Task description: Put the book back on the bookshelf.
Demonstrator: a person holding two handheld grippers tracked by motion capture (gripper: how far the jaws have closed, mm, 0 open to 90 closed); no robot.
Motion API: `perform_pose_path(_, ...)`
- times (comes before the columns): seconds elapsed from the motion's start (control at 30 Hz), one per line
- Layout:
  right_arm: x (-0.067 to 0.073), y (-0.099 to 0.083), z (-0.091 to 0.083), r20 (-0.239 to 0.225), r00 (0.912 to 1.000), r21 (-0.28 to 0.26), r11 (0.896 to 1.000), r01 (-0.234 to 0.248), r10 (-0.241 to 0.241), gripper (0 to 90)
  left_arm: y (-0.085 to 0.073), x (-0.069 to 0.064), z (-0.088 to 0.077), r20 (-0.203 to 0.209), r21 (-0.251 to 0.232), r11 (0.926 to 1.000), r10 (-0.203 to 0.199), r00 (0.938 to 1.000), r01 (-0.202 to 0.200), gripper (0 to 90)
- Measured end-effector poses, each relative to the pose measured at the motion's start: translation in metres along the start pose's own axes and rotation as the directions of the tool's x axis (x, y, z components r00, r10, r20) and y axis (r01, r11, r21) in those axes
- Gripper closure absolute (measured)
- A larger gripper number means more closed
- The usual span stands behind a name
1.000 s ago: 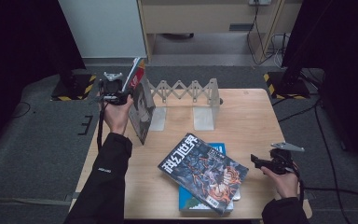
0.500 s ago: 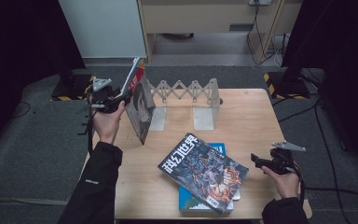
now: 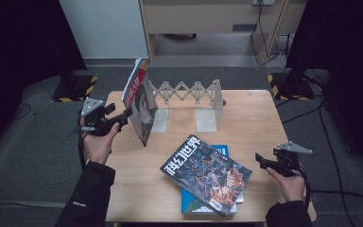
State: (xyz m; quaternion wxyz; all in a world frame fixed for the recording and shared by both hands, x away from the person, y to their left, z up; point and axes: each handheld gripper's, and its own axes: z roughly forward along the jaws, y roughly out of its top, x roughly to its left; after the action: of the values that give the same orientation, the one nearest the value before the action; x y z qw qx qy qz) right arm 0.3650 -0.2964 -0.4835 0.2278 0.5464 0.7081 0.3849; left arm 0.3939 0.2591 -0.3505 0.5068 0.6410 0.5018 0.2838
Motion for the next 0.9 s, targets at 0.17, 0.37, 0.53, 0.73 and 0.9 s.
perform_pose_path(0.17, 0.002, 0.001, -0.001, 0.011, 0.9997, -0.009, 1.0, 0.021, -0.02, 21.6, -0.016, -0.003, -0.006, 0.003, 0.035, 0.9993, 0.015, 0.9999, -0.015, 26.1)
perform_pose_path(0.37, 0.004, 0.001, -0.002, 0.007, 0.9992, -0.02, 0.999, 0.038, -0.038, 23.5, -0.04, -0.007, -0.013, 0.017, 0.066, 0.9975, 0.025, 0.9995, -0.026, 25.2)
perform_pose_path(0.53, 0.007, 0.001, -0.003, 0.003, 0.9993, -0.01, 0.999, 0.036, -0.036, 23.3, -0.062, -0.011, -0.013, 0.049, 0.088, 0.9959, 0.02, 0.9986, -0.024, 22.7)
perform_pose_path(0.73, 0.012, 0.003, -0.005, -0.004, 0.999, 0.0, 0.999, 0.045, -0.045, 23.2, -0.077, -0.018, -0.006, 0.102, 0.095, 0.9953, 0.009, 0.9947, -0.019, 23.6)
perform_pose_path(0.9, 0.017, 0.004, -0.006, -0.013, 0.9994, 0.004, 0.999, 0.032, -0.032, 23.5, -0.092, -0.03, 0.001, 0.171, 0.109, 0.9937, 0.006, 0.9853, -0.025, 24.4)
